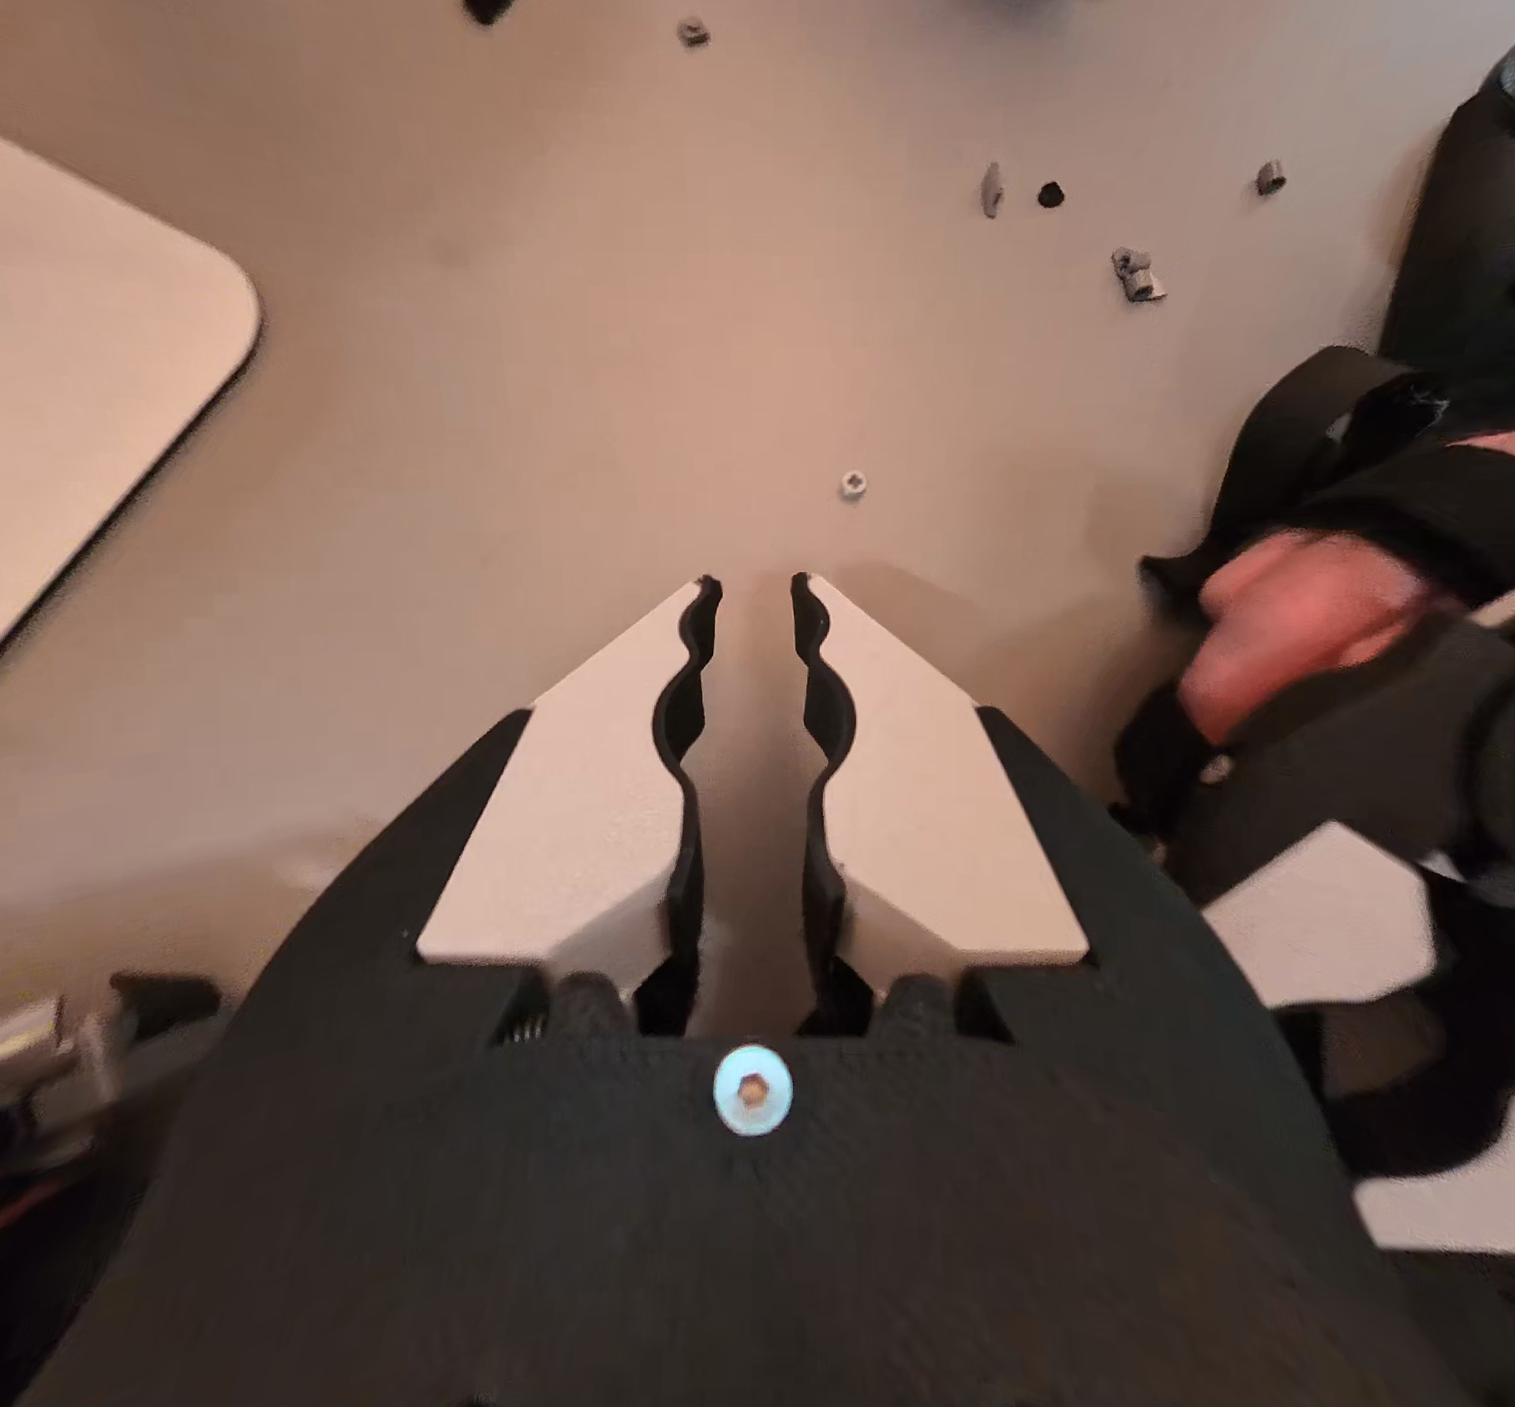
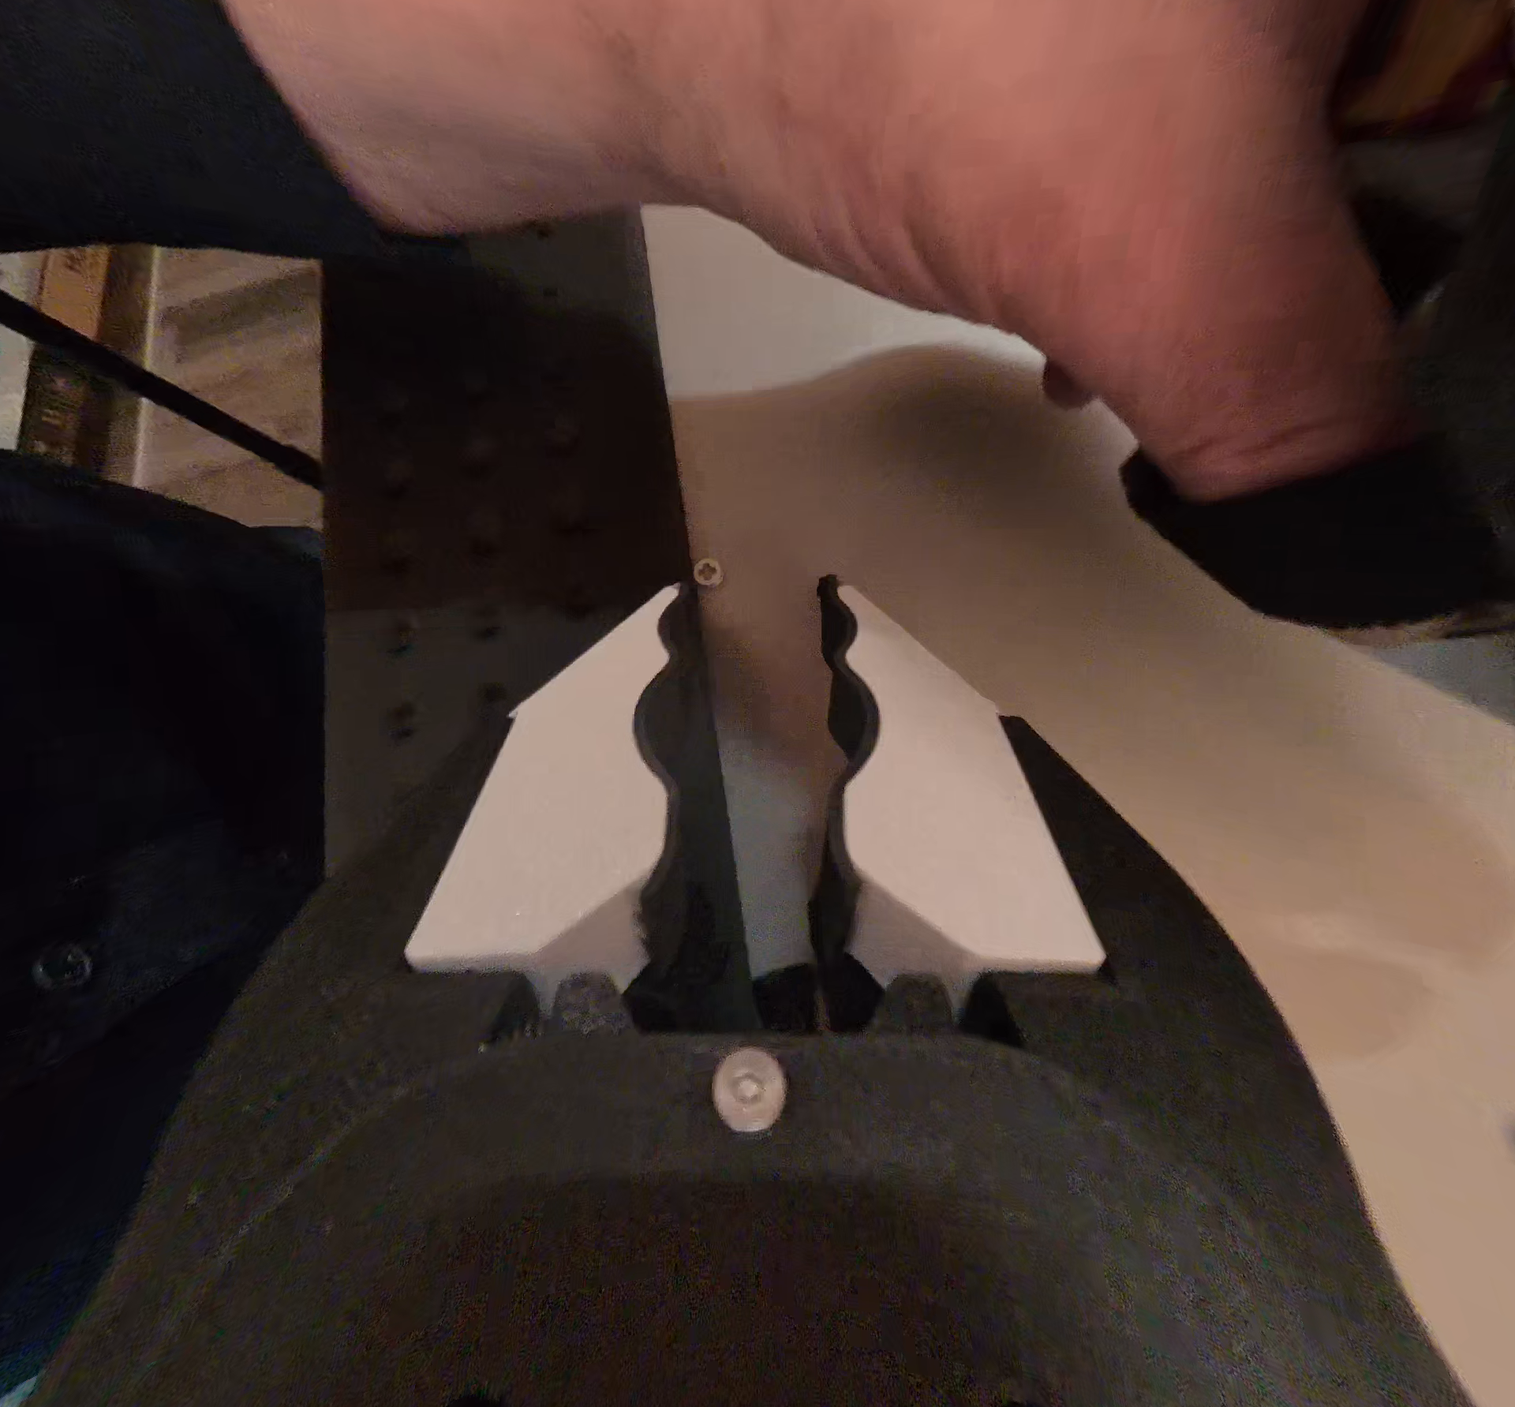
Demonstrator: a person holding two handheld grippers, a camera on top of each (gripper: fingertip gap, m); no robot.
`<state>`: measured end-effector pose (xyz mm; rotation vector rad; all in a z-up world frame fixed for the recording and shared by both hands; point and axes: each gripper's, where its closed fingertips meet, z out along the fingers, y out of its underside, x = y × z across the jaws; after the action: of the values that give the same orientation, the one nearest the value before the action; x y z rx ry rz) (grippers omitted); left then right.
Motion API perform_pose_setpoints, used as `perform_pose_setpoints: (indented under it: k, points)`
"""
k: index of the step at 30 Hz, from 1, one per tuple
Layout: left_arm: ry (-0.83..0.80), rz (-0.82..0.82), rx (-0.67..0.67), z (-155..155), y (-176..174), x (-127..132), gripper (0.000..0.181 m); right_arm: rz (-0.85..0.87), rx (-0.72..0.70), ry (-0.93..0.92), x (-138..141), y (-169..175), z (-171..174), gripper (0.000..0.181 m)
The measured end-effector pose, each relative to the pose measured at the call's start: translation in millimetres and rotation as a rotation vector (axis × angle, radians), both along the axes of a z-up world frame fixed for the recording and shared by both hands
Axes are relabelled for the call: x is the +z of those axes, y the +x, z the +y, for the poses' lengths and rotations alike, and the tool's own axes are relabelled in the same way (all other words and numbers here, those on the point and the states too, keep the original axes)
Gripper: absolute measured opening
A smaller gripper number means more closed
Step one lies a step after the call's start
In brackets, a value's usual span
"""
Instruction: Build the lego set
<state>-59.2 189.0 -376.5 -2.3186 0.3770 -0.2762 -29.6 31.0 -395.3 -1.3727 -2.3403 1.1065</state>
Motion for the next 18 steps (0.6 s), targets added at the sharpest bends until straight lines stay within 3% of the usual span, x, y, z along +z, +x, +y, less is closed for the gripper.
perform_pose_setpoints:
  k: [15, 18]
  points:
    - [0.033, -0.014, 0.162, -40.0, -40.7, -6.7, 0.015, -0.094, 0.127, 0.018, -9.5, -4.6, -16.8, 0.000]
    - [0.047, -0.029, 0.174, -42.7, -43.5, -4.9, 0.015, -0.066, 0.138, 0.092, -9.6, -6.0, -14.9, 0.000]
